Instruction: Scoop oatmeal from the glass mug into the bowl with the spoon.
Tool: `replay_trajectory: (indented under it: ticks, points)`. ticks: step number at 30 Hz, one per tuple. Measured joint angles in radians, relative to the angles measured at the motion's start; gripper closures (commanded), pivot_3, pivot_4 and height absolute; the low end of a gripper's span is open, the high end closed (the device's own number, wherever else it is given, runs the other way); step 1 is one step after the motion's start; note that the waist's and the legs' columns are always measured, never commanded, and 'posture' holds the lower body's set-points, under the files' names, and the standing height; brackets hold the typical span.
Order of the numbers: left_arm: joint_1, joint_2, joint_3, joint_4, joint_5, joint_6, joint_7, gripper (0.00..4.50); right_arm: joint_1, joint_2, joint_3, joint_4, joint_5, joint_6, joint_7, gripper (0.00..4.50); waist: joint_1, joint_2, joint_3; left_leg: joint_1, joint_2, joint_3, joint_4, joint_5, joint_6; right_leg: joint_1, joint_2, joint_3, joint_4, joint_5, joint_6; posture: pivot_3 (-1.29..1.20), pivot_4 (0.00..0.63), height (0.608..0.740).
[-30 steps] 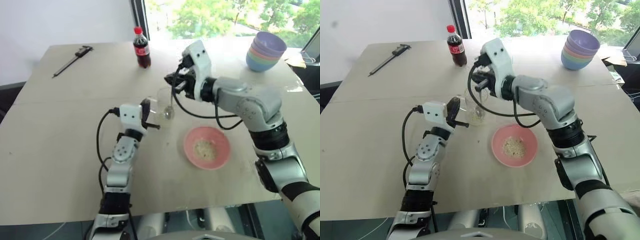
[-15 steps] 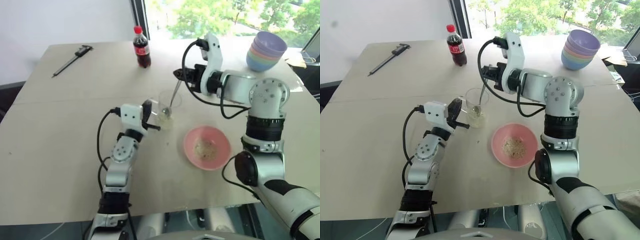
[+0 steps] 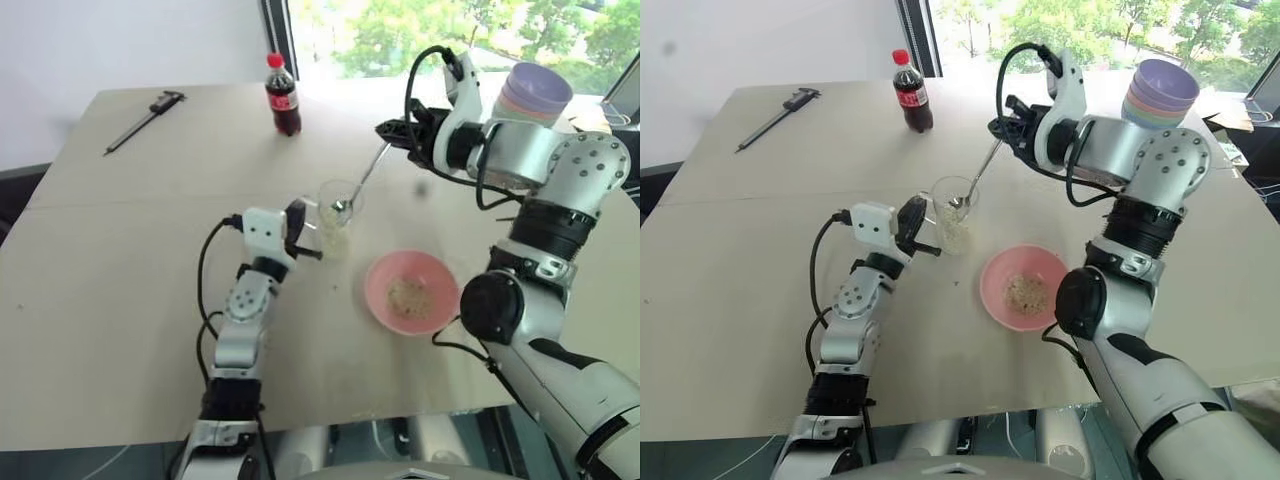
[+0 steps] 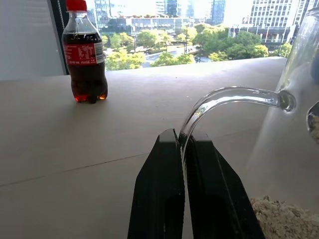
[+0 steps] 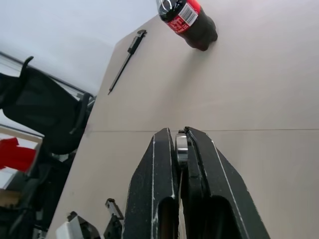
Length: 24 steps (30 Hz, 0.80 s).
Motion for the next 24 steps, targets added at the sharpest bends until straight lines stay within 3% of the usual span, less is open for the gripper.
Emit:
replay_trajectory:
  ticks: [12,24]
  points:
    - [-0.017,0.0,0.0,0.046,-0.043,-0.036,-0.079,4.47,-0.022,0.015,-0.173,0.05,-0.001,0.018,-0.08,4.5,-0.002,0.0,0.0,0.0,0.0,0.001,0.0,0.0,0.0,0.0,0.0,0.0,0.0,0.0,0.0,0.0,0.15,0.74]
    - [-0.037,0.006,0.003,0.066,-0.083,-0.036,-0.133,4.47,0.0,0.006,-0.224,0.035,0.033,0.018,-0.052,4.5,-0.003,0.0,0.0,0.0,0.0,0.001,0.0,0.0,0.0,0.0,0.001,0.0,0.001,0.0,0.0,0.0,0.15,0.74]
